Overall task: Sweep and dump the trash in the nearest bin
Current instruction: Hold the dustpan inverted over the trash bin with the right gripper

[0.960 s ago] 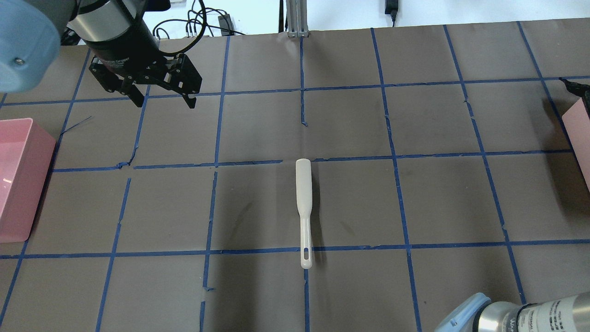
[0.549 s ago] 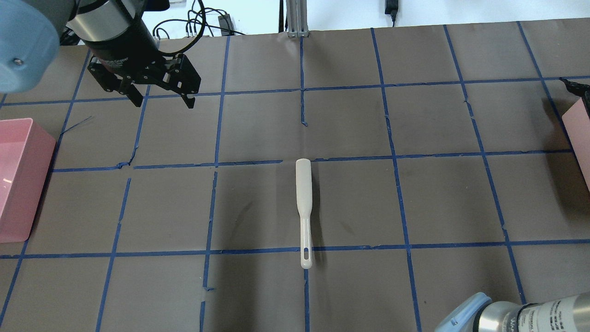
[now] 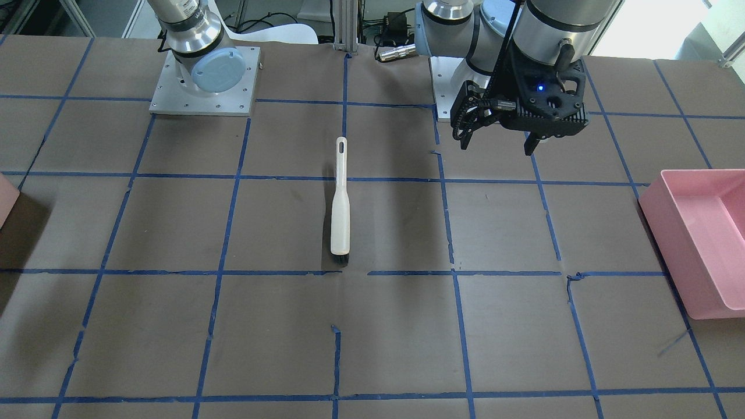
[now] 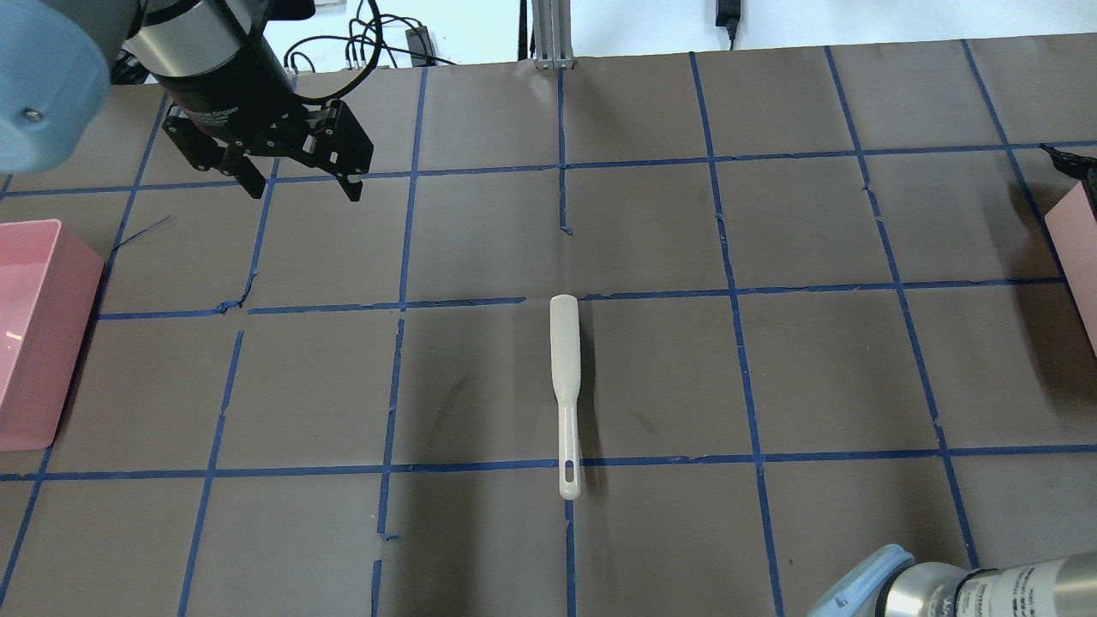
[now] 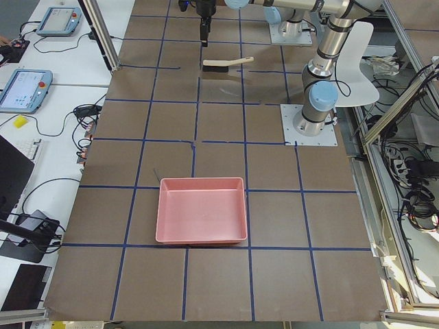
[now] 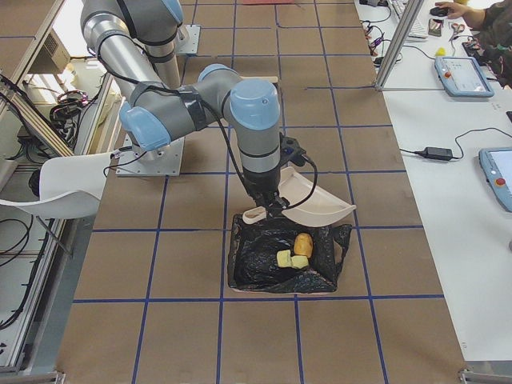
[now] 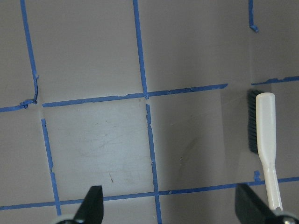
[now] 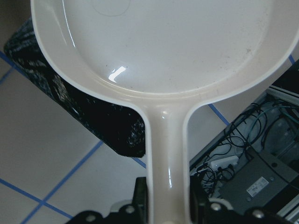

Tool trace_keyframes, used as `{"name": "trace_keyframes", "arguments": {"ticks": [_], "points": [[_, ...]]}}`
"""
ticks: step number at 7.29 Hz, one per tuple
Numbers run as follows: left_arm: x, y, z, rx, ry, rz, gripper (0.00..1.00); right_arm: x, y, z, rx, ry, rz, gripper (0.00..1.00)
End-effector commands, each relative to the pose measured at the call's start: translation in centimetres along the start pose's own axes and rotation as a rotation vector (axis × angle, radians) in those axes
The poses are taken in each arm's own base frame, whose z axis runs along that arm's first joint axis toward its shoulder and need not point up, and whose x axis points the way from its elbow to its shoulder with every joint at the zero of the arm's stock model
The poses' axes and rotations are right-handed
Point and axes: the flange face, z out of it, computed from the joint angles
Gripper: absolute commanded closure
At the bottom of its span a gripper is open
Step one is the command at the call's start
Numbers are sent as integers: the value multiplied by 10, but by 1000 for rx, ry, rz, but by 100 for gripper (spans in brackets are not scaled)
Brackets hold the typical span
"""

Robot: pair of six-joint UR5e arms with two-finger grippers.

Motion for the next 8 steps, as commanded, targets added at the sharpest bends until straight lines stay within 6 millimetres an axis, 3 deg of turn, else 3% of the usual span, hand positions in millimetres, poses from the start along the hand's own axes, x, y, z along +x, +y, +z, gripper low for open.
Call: {"name": "trace_keyframes", "arguments": {"ticks": [1,2,3,5,7,8], "points": [[0,0,0,0,0,0,0,-18,-17,22,136,-128,189,90],[0,0,0,0,0,-3,0,-26,-38,32,184,-156,181,90],[1,0,0,0,3,-4,0,-37,-71,38,189,-188,217,90],[0,0,0,0,2,-4,0,-72,-156,47,176,-245,216,90],[0,0,1,-1,2,-4,0,-127,-229,80,136,-309,317,90],[0,0,1,-1,2,-3,0,-159,-284,80,142,-280,318,90]]}}
